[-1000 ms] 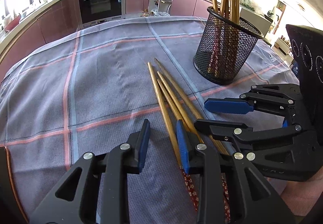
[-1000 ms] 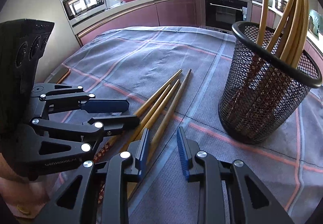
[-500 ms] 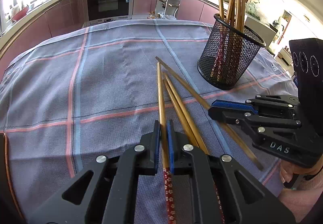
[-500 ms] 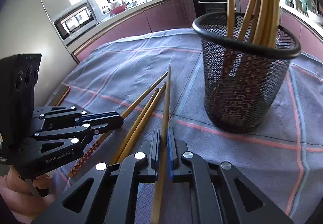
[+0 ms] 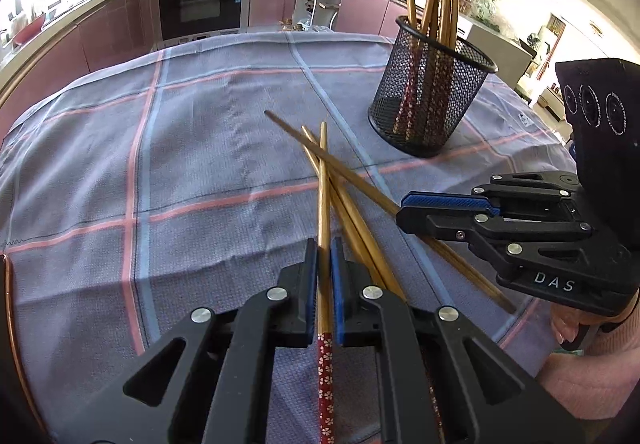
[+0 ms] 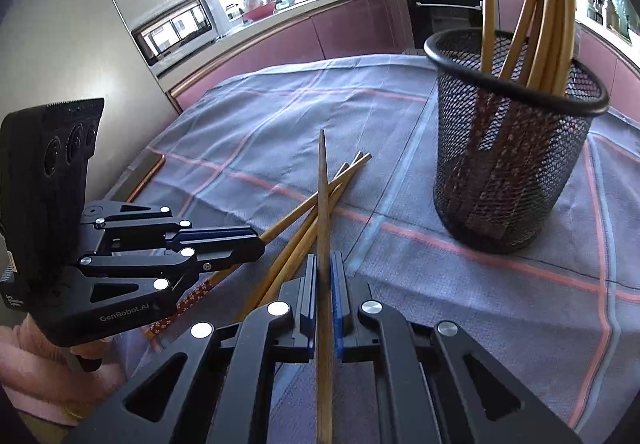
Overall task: Organize utensils
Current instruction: 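Grasp one chopstick with the left gripper while the right gripper grasps another, then lift both chopsticks upright and lower them into the mesh cup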
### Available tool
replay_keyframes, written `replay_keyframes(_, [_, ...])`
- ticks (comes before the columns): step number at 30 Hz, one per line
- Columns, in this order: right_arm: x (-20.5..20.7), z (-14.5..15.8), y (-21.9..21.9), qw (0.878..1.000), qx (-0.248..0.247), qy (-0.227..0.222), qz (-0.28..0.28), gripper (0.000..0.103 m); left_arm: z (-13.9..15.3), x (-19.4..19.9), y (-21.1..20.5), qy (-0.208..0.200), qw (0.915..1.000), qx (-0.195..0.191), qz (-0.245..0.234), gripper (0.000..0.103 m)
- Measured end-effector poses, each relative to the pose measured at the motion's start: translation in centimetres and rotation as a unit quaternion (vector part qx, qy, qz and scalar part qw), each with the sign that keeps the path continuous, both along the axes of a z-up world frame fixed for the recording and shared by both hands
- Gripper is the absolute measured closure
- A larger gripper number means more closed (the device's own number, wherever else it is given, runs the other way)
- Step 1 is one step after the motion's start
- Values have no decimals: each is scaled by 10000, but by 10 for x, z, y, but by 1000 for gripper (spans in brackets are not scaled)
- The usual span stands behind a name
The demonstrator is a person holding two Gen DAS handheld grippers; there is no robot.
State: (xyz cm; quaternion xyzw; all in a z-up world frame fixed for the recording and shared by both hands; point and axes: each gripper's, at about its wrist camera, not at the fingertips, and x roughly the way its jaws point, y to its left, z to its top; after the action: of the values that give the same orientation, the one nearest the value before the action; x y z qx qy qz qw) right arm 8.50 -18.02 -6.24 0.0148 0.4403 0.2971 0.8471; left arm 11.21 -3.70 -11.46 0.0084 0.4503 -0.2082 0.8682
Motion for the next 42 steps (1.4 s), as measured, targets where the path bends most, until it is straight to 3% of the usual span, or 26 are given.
replay_keyframes(6, [5,-2,6,9999,-162,7,3,95,-3,6,-2,19,9999,78,-102,93])
replay_keyframes(10, [12,-5,10,9997,-246,14,4,94,-4,16,-4,47,9998,70,-159,79])
replay_keyframes(16, [19,-4,8,9998,-219,-11,13,96,-4,27,-7,66,9998,51,-171,82])
replay_keyframes(17, [18,-3,7,9998,-200,-16,13,96,-4,28,-7,59,9999,33,-133,85])
replay_keyframes(18, [17,-2,5,9998,-175,-44,13,97,-4,29,-7,70,9999,3,-119,94])
replay_keyframes(19, [16,0,4,9999,-149,-75,7,97,-5,29,-7,84,9999,-18,-94,95])
replay_keyframes(26, [7,23,-8,9992,84,-389,-17,97,7,23,-5,-8,9999,-140,-63,95])
replay_keyframes(42, [-7,63,-43,9938,531,-914,-354,97,78,-9,0,-651,9927,-894,-470,95])
